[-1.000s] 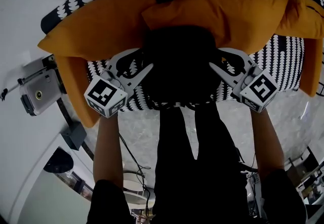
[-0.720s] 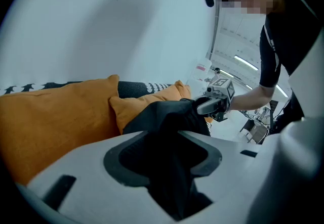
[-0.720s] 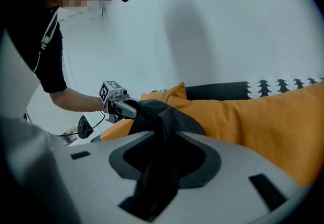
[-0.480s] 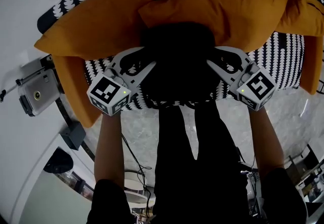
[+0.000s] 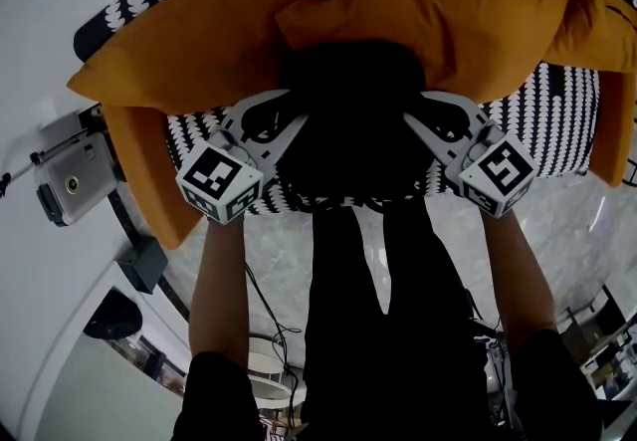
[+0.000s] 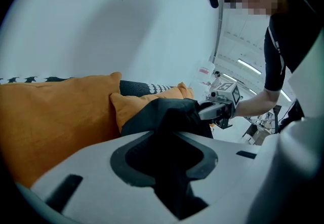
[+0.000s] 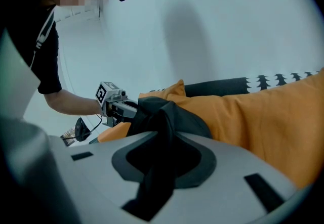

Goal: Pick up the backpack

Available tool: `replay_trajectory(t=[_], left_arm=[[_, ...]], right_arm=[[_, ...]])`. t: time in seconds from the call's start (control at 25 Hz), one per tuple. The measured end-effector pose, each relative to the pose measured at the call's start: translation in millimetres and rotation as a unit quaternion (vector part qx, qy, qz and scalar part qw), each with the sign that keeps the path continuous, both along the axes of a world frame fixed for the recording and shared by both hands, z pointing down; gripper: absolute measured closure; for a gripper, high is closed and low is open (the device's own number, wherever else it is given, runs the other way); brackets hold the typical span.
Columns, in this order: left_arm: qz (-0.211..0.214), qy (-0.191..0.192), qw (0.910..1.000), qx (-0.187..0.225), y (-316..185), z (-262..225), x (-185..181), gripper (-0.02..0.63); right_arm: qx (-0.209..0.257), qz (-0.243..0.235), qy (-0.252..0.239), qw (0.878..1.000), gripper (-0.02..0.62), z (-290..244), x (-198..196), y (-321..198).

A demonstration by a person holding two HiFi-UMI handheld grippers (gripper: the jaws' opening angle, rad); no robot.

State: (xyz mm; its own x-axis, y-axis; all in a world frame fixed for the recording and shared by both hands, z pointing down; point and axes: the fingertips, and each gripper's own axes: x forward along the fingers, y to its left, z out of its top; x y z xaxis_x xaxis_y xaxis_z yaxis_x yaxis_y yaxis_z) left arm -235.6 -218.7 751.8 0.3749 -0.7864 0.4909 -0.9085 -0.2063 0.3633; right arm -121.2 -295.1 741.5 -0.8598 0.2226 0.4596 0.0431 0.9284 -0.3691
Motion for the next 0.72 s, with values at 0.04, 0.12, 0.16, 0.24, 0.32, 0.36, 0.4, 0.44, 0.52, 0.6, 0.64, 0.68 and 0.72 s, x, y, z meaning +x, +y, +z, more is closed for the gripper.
replay_trajectory(t=[0.04,0.12,0.16,0.24,0.32,0.36,0.4,0.44,0.52,0.6,0.64,0.68,0.72], left_arm=[[-0.002,0.002,1.0,0.001,0,2,-1,0.491],[-0.005,0.006,1.0,0.003,1,0,-1,0.503],[-0.006,0.009,0.9999,0.004,2,-2,1,0.509],[-0.009,0.014,0.9998,0.006,3,-5,3,0.517],[-0.012,0.017,0.9998,0.006,4,-6,4,0.523],[-0.013,0.018,0.9997,0.006,5,-5,4,0.525],[-0.015,0.02,0.9997,0.006,6,-6,5,0.528],[-0.017,0.022,0.9996,0.006,6,-6,5,0.529],[-0.023,0.027,0.9993,0.008,8,-9,8,0.531],[-0.032,0.034,0.9989,0.009,9,-10,10,0.532],[-0.037,0.037,0.9986,0.009,11,-10,11,0.534],[-0.042,0.042,0.9982,0.01,12,-10,11,0.535],[-0.048,0.046,0.9977,0.012,14,-10,12,0.535]], right_arm=[[0.001,0.0,-0.002,1.0,0.506,2,-2,0],[0.002,0.003,-0.004,1.0,0.511,0,-2,1],[0.003,0.004,-0.004,1.0,0.514,-3,0,2],[0.002,0.008,-0.004,1.0,0.522,-7,2,3],[0.0,0.01,-0.004,1.0,0.526,-8,2,4],[-0.001,0.01,-0.004,1.0,0.528,-7,2,5],[-0.001,0.01,-0.005,1.0,0.529,-7,2,5],[-0.002,0.011,-0.005,1.0,0.531,-8,3,6],[-0.01,0.017,-0.004,1.0,0.535,-10,6,7],[-0.019,0.023,-0.004,1.0,0.54,-10,8,8],[-0.022,0.025,-0.003,0.999,0.541,-9,9,9],[-0.023,0.027,-0.001,0.999,0.541,-9,9,10],[-0.024,0.028,0.0,0.999,0.543,-9,10,12]])
